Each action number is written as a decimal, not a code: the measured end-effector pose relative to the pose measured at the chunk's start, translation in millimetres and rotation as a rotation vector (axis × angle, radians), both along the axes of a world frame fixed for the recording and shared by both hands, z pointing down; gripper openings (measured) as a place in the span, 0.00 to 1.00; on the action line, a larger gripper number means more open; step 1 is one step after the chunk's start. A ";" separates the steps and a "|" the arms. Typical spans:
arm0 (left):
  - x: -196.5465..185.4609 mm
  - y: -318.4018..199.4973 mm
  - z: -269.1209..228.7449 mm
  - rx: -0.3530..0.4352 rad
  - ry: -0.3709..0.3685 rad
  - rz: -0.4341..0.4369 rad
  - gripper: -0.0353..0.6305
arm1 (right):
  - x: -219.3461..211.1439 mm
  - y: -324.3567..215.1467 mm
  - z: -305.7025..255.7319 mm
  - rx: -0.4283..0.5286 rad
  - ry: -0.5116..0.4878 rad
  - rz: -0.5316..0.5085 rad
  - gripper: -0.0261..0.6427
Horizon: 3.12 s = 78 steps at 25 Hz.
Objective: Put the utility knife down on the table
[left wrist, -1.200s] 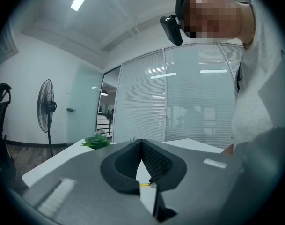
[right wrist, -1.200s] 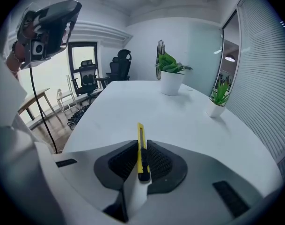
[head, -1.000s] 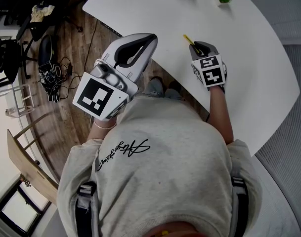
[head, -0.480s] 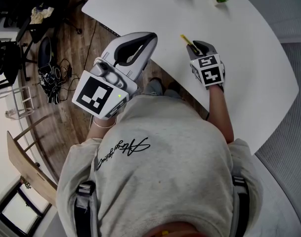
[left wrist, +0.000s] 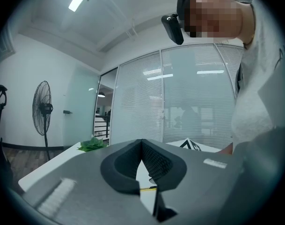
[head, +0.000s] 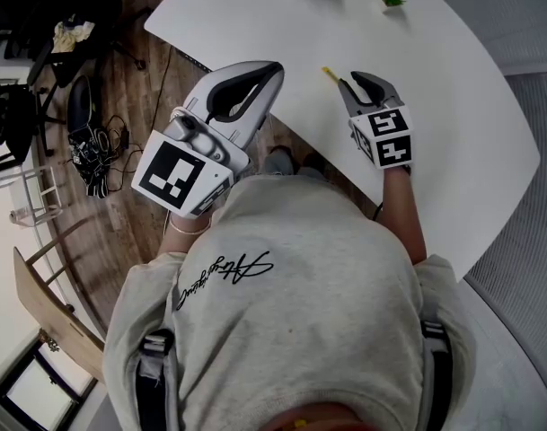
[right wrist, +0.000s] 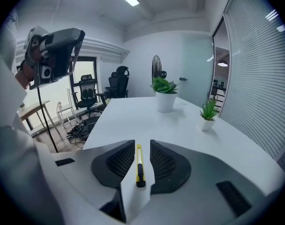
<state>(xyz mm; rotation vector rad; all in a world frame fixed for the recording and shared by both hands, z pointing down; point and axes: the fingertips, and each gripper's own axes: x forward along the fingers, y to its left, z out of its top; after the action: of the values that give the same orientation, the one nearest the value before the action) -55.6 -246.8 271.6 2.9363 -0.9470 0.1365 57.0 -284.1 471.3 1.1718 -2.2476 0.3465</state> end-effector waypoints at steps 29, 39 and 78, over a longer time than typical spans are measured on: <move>11.9 3.1 -14.6 0.036 0.016 0.049 0.05 | -1.6 20.3 -158.8 0.351 -0.167 -0.009 0.19; 14.3 3.1 -19.3 0.059 0.020 0.059 0.05 | 5.5 34.9 -206.0 0.466 -0.280 -0.013 0.18; 23.9 7.4 -28.5 0.072 0.034 0.103 0.05 | 17.5 51.8 -237.6 0.542 -0.403 0.015 0.04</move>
<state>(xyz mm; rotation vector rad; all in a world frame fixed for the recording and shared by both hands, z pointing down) -31.7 -239.4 243.0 3.0436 -0.8133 0.0577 74.4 -232.2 233.7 1.4912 -2.7934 -0.0393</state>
